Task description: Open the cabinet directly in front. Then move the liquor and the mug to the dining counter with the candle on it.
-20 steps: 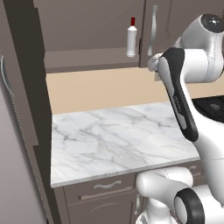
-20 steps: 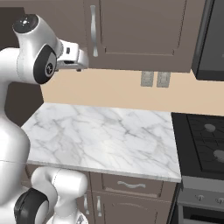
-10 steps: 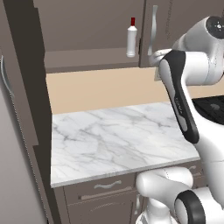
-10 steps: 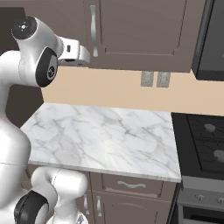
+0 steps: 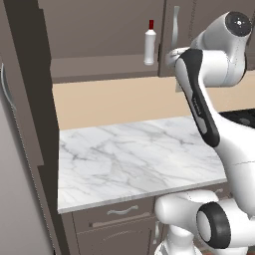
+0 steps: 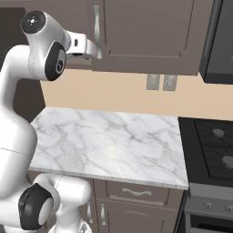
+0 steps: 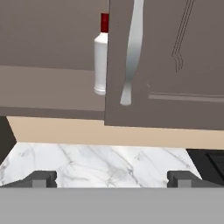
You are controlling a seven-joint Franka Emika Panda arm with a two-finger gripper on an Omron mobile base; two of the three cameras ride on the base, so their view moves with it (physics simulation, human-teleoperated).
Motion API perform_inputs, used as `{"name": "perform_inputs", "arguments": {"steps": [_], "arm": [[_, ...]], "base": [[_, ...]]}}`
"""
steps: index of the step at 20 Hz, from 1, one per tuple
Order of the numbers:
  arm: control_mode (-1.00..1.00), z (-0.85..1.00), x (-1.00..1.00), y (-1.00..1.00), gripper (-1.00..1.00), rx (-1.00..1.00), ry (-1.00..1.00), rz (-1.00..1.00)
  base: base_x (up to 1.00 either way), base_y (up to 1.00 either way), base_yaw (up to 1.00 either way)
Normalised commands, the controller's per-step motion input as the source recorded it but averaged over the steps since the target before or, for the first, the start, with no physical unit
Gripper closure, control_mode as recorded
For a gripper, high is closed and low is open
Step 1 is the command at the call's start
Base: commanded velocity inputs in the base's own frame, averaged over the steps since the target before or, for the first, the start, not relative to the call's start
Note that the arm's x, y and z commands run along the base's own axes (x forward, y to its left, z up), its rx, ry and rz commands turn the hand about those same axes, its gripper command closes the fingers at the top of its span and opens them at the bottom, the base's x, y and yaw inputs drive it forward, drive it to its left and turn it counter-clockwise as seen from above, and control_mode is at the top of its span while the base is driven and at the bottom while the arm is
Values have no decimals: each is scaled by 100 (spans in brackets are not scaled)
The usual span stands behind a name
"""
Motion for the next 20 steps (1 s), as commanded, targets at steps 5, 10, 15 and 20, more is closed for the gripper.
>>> {"name": "perform_inputs", "arguments": {"steps": [5,10,15,20], "arm": [[-100,9,31,-4,-100,0,-1,0],[-100,0,24,-10,-100,0,-4,0],[-100,0,26,-9,-100,0,-4,0],[-100,0,28,-2,-100,0,-2,0]], "base": [[0,0,0],[0,0,0],[0,0,0],[0,0,0]]}}
